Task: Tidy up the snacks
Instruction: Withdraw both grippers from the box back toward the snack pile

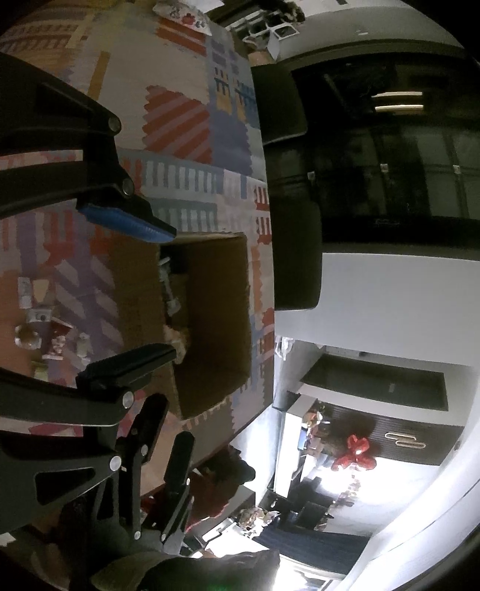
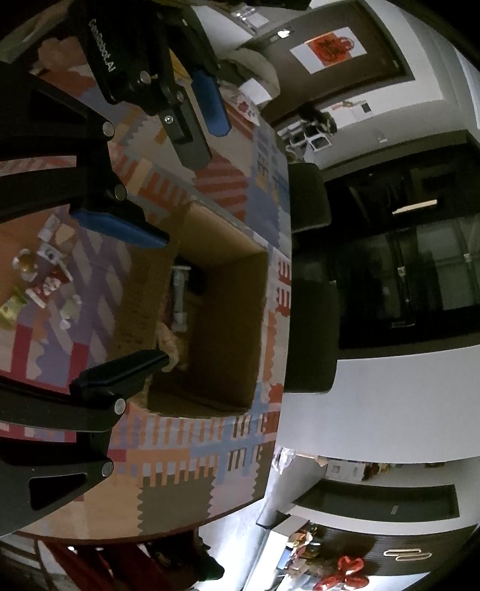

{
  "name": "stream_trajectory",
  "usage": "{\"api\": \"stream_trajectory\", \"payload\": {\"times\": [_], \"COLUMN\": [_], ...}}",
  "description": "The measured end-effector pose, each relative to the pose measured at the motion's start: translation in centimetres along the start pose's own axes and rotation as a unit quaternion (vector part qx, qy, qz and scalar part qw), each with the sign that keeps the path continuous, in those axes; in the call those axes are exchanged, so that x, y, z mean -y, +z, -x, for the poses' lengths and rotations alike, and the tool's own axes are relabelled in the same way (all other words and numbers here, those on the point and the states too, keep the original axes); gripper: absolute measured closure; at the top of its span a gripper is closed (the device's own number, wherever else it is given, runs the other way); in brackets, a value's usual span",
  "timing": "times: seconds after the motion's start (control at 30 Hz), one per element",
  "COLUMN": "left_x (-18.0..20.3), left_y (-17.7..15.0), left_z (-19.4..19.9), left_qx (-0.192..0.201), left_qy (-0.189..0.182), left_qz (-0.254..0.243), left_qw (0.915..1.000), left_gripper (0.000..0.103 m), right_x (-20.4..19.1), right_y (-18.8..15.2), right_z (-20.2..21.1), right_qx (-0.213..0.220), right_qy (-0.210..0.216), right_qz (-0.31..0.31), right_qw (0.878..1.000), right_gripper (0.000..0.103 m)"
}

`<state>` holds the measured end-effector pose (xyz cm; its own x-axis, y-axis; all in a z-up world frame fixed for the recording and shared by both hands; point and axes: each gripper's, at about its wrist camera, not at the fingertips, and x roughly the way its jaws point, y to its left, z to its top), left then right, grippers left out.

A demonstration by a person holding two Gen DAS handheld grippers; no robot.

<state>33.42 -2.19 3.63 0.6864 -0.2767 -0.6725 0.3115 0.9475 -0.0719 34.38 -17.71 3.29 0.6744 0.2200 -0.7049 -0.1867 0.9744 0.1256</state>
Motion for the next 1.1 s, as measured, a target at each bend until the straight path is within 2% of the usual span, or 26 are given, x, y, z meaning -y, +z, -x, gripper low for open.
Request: {"api": "stream_trajectory", "payload": {"times": [0.43, 0.73, 0.9, 1.1], "left_x": [2.9, 4.1, 4.8, 5.6], "left_y": [-5.4, -10.2, -12.7, -15.0], "left_z": [1.4, 0.7, 1.1, 1.8], "left_qx": [-0.021, -0.071, -0.07, -0.049], "left_qy": [-0.019, -0.055, -0.055, -0.054], "left_qz": [-0.048, -0.055, -0.067, -0.097], "left_qw": [0.9984, 0.9944, 0.9938, 0.9927], "left_gripper": [0.047, 0.047, 0.049, 0.049], "right_x": [0.2, 0.3, 0.0, -0.8], "right_y": [-6.1, -10.3, -12.0, -14.2], "right_z": [1.2, 0.6, 0.3, 0.5], "right_qx": [-0.036, -0.091, -0.113, -0.11], "right_qy": [0.007, 0.004, 0.002, -0.006], "right_qz": [0.015, 0.027, 0.039, 0.075], "right_qw": [0.999, 0.995, 0.993, 0.991], "right_gripper": [0.045, 0.045, 0.045, 0.045]}}
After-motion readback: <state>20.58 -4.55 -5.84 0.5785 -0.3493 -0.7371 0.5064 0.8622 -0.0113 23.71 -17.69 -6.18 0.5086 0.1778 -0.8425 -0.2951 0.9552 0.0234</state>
